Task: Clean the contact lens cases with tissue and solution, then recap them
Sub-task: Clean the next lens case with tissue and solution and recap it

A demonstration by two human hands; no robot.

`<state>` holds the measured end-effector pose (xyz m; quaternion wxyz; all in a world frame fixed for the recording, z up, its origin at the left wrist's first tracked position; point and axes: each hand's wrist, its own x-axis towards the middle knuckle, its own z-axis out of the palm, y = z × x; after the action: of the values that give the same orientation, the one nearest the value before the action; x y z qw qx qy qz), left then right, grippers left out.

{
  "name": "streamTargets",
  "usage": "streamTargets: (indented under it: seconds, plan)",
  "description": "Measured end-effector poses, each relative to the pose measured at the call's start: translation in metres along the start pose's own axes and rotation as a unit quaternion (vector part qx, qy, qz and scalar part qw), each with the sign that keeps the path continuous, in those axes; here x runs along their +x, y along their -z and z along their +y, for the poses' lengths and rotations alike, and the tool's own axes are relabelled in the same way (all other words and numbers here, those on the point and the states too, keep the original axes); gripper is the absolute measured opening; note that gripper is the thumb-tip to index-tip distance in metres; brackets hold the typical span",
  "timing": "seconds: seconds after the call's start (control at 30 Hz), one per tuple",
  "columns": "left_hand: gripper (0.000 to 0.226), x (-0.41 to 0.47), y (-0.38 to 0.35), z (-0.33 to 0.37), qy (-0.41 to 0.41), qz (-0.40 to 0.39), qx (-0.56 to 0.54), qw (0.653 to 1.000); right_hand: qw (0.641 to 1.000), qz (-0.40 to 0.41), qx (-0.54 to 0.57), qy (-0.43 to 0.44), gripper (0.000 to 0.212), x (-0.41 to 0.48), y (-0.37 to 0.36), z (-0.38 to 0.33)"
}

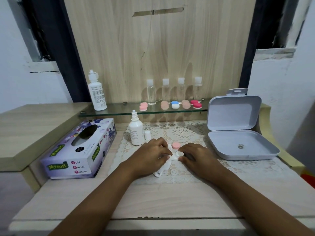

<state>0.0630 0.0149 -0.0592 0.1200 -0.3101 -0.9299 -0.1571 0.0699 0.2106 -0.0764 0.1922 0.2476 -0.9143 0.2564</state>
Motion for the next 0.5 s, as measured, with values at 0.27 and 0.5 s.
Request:
streamTargets:
  seconds: [0.27,0.5]
  plan:
    - [0.022,0.0002,-0.0058,0.0016,0.004,0.006,-0.019,1.000,1.000,-0.002,-0.001,0.006,0.021,0.0000,0.0003,0.0003]
    - [0.038,-0.0053,-0.0014,-0.0021,-0.054,0.042,0.159,0.985,1.000,0.004,-0.001,0.015,0.018,0.0000,0.0012,0.0000]
